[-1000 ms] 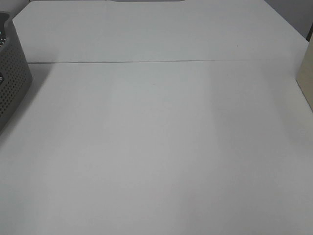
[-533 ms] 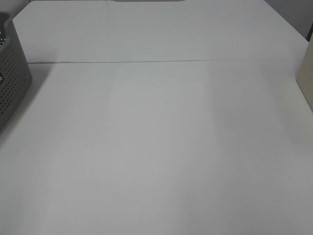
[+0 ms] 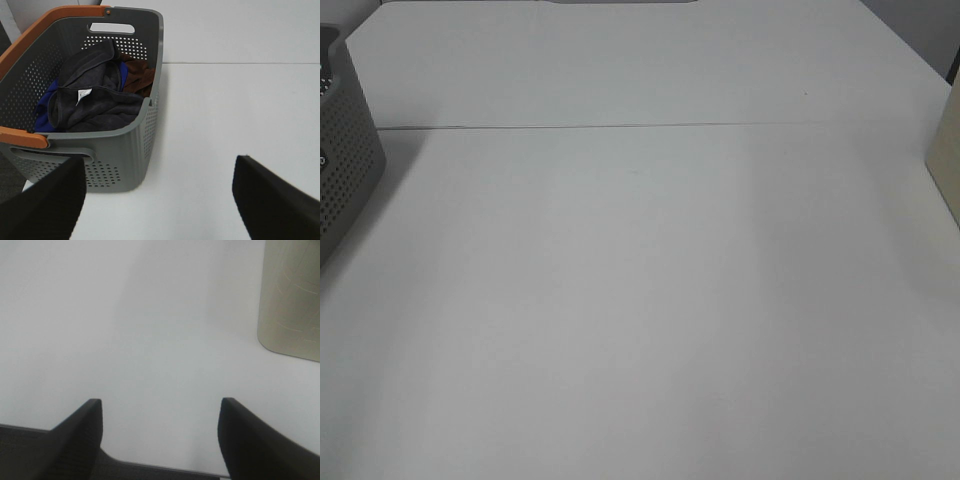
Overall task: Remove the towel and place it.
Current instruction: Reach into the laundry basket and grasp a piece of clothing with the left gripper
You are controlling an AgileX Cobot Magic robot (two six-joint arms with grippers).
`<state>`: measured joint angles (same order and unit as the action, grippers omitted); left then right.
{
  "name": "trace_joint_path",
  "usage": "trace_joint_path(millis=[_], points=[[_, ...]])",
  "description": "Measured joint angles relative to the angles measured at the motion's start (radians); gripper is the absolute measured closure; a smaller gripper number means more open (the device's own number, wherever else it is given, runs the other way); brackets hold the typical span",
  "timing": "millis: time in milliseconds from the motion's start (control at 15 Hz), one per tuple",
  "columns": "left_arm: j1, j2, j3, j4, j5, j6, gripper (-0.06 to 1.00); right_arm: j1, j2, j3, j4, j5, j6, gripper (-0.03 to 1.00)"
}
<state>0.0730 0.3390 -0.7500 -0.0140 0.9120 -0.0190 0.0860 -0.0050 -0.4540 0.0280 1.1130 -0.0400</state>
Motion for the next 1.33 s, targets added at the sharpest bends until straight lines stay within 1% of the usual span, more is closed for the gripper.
trace_joint_path(millis=[133, 400, 533, 600, 800, 933, 1000, 1067, 1133, 1200, 1267, 1333], points=[[0.000, 0.084, -0.045, 0.029, -0.006, -0.035, 0.18, 0.000, 0.000, 0.000, 0.000, 0.000, 0.000, 0.32], [0.000, 0.315, -0.170, 0.109, -0.016, -0.210, 0.18, 0.000, 0.000, 0.000, 0.000, 0.000, 0.000, 0.32], [0.000, 0.420, -0.208, 0.151, -0.018, -0.286, 0.18, 0.000, 0.000, 0.000, 0.000, 0.000, 0.000, 0.32], [0.000, 0.476, -0.227, 0.165, -0.018, -0.320, 0.18, 0.000, 0.000, 0.000, 0.000, 0.000, 0.000, 0.32], [0.000, 0.615, -0.264, 0.173, -0.022, -0.423, 0.18, 0.000, 0.000, 0.000, 0.000, 0.000, 0.000, 0.32], [0.000, 0.685, -0.281, 0.210, -0.031, -0.466, 0.18, 0.000, 0.000, 0.000, 0.000, 0.000, 0.000, 0.32], [0.000, 0.709, -0.283, 0.245, -0.051, -0.501, 0.18, 0.000, 0.000, 0.000, 0.000, 0.000, 0.000, 0.32], [0.000, 0.732, -0.283, 0.293, -0.067, -0.569, 0.18, 0.000, 0.000, 0.000, 0.000, 0.000, 0.000, 0.32], [0.000, 0.764, -0.283, 0.392, -0.079, -0.699, 0.18, 0.000, 0.000, 0.000, 0.000, 0.000, 0.000, 0.32], [0.000, 0.764, -0.283, 0.392, -0.079, -0.699, 0.18, 0.000, 0.000, 0.000, 0.000, 0.000, 0.000, 0.32], [0.000, 0.804, -0.283, 0.509, -0.080, -0.856, 0.18, 0.000, 0.000, 0.000, 0.000, 0.000, 0.000, 0.32], [0.000, 0.824, -0.283, 0.551, -0.085, -0.910, 0.18, 0.000, 0.000, 0.000, 0.000, 0.000, 0.000, 0.32]])
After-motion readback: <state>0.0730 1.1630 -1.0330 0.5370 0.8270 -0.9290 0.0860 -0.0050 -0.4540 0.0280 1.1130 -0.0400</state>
